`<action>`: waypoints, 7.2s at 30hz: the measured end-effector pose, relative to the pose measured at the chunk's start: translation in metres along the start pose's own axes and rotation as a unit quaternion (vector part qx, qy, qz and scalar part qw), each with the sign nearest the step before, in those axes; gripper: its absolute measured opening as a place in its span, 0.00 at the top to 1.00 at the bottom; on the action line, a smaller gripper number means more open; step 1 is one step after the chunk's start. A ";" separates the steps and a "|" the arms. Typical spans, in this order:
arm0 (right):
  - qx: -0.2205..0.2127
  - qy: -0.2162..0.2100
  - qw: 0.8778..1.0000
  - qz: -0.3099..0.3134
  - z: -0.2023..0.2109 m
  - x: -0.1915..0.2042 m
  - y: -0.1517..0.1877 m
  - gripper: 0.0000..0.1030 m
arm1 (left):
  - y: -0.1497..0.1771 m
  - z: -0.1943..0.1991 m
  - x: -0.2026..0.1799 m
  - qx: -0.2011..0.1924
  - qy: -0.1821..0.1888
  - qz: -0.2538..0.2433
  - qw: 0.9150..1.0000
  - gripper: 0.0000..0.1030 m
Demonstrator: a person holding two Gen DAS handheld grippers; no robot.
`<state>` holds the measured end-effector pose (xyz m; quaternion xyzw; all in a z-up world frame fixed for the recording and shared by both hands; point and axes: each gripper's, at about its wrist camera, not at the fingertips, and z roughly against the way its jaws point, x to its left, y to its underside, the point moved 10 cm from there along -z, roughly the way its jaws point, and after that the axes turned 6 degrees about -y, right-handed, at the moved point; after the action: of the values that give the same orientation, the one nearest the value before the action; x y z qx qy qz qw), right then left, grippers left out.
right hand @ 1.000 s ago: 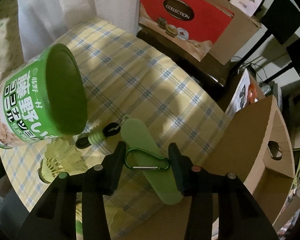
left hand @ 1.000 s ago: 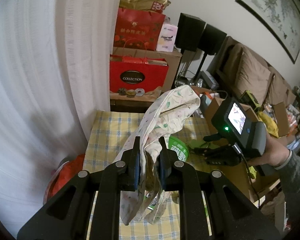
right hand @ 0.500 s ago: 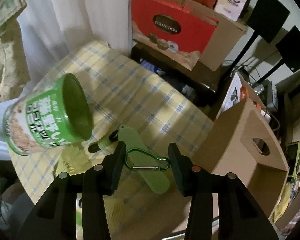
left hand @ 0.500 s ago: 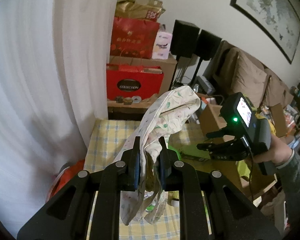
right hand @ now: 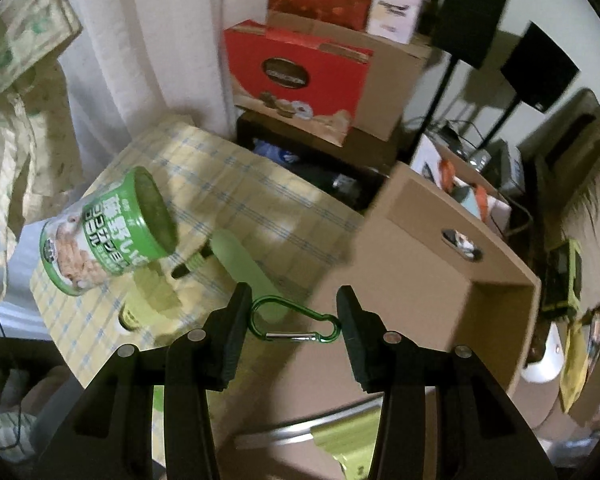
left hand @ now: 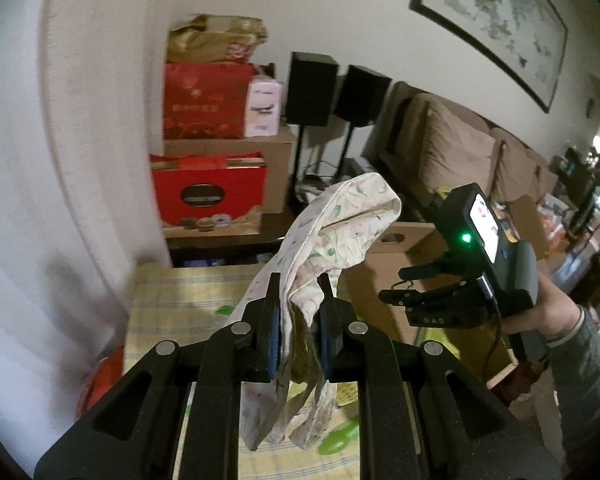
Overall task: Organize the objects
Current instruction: 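Lift the tote bag with the left tool while the right tool grasps the green carabiner clip, then carry the tote bag with the left tool into the box while the right tool carries the clip there, then open both tools, dropping the tote bag and clip into the box, then move the left tool back toward the shuttlecocks on the table, then grasp the green leaf-shaped item on the table with the left tool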
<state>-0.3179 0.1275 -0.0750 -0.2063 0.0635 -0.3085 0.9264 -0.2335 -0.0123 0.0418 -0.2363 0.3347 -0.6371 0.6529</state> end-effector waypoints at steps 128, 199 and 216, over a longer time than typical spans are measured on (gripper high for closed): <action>-0.131 0.052 0.984 -0.106 0.073 0.027 0.095 0.00 | 0.125 -0.027 -0.026 0.062 -0.051 0.005 0.997 0.00; -0.141 -0.019 0.975 -0.168 0.062 0.047 0.150 0.01 | 0.246 -0.094 -0.076 0.161 0.106 -0.121 0.974 0.89; -0.141 -0.021 0.974 -0.174 0.060 0.046 0.152 0.01 | 0.253 -0.090 -0.115 0.167 0.081 -0.167 0.968 0.96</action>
<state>-0.1836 0.2303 -0.0843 -0.3491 0.0500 -0.4484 0.8213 -0.1254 0.1315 -0.1889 -0.1247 0.2311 -0.8009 0.5382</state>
